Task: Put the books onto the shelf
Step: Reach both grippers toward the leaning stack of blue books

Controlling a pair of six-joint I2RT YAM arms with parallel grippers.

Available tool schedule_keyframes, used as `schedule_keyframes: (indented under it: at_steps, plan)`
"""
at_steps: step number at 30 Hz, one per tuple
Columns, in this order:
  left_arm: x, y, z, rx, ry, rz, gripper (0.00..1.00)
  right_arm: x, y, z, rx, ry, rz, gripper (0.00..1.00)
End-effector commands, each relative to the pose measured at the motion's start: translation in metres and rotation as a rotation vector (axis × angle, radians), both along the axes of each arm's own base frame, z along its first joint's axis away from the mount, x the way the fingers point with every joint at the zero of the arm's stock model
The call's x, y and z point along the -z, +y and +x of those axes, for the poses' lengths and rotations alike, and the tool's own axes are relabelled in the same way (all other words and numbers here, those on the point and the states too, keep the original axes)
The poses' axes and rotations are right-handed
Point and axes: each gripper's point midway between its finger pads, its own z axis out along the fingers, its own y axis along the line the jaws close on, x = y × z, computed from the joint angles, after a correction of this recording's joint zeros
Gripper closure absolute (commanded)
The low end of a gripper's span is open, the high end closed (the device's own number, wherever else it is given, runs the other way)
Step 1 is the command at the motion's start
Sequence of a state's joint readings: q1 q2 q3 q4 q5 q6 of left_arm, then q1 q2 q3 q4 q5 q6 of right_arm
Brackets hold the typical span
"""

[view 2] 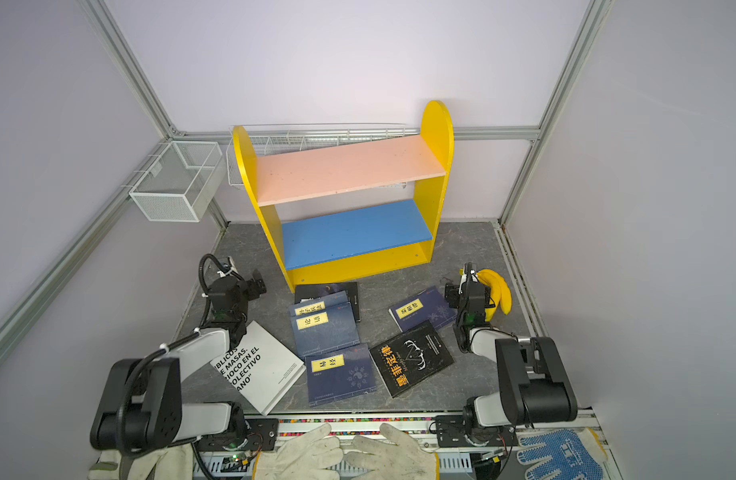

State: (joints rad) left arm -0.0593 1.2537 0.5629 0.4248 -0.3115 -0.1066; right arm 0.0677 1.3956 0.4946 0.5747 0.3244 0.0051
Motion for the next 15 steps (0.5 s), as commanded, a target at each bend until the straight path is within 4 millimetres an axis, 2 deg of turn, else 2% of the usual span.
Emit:
schedule_keyframes:
  at_steps: [1, 3, 6, 7, 12, 15]
  plan:
    - [-0.024, -0.006, -0.023, 0.005, 0.073, -0.121, 0.01, -0.035, 0.006, -0.002, -0.02, 0.077, 0.008, 0.12]
    - [-0.036, -0.025, -0.035, 0.072, 0.043, -0.271, 0.01, -0.057, 0.021, -0.006, -0.051, 0.085, 0.11, 0.12]
    - [-0.034, -0.059, -0.051, 0.167, 0.054, -0.478, 0.01, -0.066, 0.062, -0.021, -0.124, 0.14, 0.338, 0.12]
    - [-0.03, -0.072, -0.056, 0.201, 0.078, -0.523, 0.01, -0.065, 0.076, -0.027, -0.144, 0.171, 0.389, 0.12]
    - [0.001, -0.152, -0.091, 0.373, 0.243, -0.775, 0.01, -0.041, 0.183, -0.08, -0.343, 0.358, 0.565, 0.12]
    - [0.016, -0.186, -0.116, 0.398, 0.346, -0.841, 0.01, -0.034, 0.23, -0.114, -0.409, 0.418, 0.6, 0.12]
